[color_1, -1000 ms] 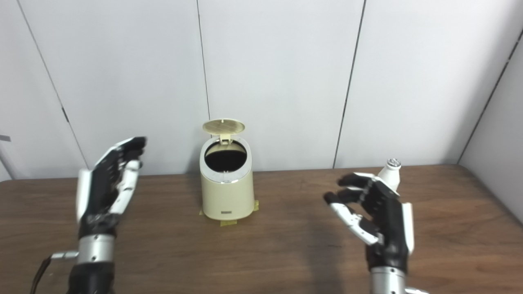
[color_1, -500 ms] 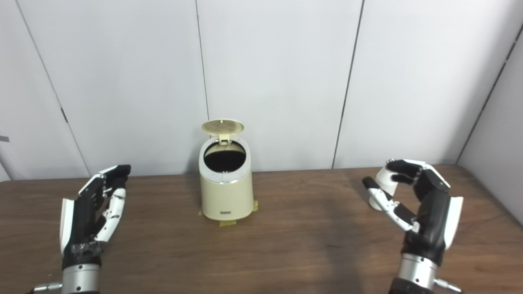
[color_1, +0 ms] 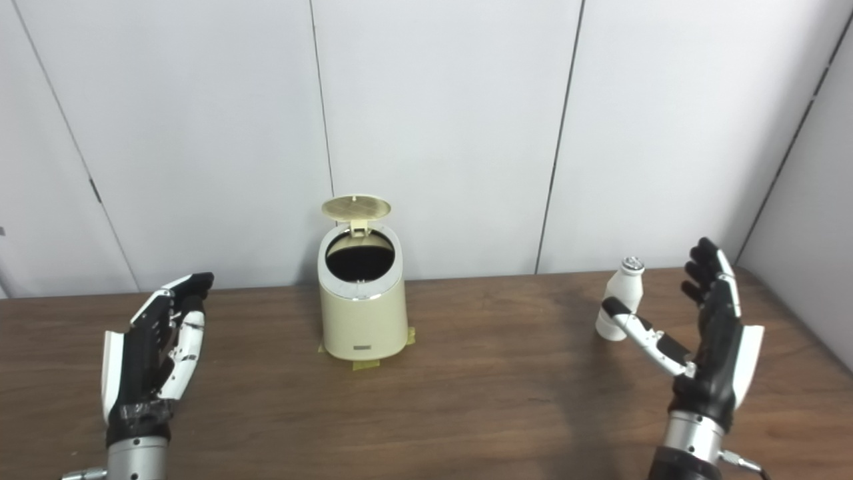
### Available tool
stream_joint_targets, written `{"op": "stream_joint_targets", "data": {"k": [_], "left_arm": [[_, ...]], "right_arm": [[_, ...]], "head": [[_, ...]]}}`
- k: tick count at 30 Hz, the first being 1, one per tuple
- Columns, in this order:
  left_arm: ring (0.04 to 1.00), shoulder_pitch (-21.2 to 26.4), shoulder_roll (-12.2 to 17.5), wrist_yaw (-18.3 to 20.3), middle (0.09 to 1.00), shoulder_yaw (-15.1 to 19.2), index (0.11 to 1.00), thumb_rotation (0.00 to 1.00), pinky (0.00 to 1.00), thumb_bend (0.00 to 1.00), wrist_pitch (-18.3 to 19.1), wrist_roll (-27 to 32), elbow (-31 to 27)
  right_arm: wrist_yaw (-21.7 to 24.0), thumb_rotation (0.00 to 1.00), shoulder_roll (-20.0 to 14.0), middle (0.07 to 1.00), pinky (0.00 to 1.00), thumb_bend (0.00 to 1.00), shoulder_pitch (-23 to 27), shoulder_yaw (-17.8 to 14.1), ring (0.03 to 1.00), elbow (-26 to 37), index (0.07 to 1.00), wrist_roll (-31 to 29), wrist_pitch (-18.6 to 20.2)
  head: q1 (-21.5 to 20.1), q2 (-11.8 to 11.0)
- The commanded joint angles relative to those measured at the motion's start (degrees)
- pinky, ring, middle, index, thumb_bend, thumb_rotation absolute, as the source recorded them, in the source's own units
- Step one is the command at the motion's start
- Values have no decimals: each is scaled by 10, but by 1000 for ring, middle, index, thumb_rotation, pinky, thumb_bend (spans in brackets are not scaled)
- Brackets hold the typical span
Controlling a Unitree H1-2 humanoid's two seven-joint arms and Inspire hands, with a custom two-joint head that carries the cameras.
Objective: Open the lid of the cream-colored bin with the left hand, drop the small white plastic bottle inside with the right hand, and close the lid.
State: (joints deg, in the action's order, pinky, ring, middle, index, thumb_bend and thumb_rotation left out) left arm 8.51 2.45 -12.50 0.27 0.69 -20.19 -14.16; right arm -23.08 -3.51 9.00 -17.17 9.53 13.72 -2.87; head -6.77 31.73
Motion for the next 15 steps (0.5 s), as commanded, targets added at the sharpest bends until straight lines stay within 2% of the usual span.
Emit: {"op": "stream_joint_targets", "data": {"k": [1,4,6,10,15], "left_arm": [[778,18,3,1,770,-4,750,685,705,241,-26,-8,-2],[771,17,4,0,768,-7,747,689,696,245,-29,-13,0],[769,16,4,-1,767,-9,746,695,695,247,-30,-16,2],[765,15,5,-2,764,-10,745,696,688,247,-32,-19,4],[768,16,4,1,765,-9,744,692,689,244,-34,-13,5]], "right_arm": [[-10,243,-11,859,777,740,22,-3,781,8,883,17,-7],[-11,274,-14,861,719,774,26,-5,753,0,900,24,9],[-3,291,-16,894,749,795,28,-5,836,0,939,18,31],[16,264,-26,931,834,788,33,0,904,-12,971,-4,44],[16,281,-35,875,770,849,45,3,862,-42,907,-3,60]], "head": [[-2,0],[-4,0],[-5,1],[-5,1],[-6,0]]}}
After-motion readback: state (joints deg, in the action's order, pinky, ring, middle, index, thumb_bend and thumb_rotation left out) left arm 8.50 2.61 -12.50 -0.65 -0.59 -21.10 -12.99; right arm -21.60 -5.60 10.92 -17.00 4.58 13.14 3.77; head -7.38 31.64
